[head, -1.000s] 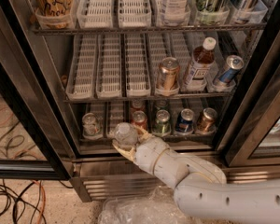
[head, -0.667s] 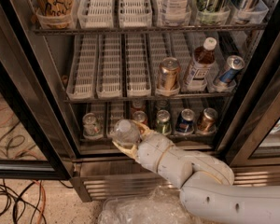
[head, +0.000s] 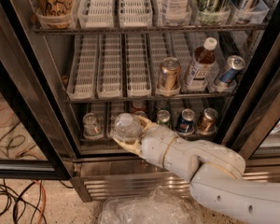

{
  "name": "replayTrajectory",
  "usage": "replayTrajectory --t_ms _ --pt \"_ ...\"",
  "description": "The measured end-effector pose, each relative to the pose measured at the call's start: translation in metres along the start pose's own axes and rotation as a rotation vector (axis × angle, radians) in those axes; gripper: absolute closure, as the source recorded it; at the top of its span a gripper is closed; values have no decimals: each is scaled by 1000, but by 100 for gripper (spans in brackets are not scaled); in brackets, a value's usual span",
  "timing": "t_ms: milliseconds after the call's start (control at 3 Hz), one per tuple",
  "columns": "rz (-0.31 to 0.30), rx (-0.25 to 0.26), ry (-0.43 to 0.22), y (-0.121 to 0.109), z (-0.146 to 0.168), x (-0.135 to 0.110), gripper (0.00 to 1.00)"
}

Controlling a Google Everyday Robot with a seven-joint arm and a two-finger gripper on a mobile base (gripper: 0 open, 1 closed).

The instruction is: Pick water bottle from bottom shelf of fridge

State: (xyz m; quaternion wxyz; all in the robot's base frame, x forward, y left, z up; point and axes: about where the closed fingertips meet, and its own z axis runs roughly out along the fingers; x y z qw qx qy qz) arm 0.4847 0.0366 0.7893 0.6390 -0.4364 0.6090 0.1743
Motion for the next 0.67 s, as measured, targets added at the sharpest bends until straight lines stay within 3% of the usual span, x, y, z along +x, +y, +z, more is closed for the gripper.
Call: replayTrajectory --t_ms 333,667 --pt "-4 -74 25 -11 -5 -2 100" --pt "-4 -74 25 -11 -5 -2 100"
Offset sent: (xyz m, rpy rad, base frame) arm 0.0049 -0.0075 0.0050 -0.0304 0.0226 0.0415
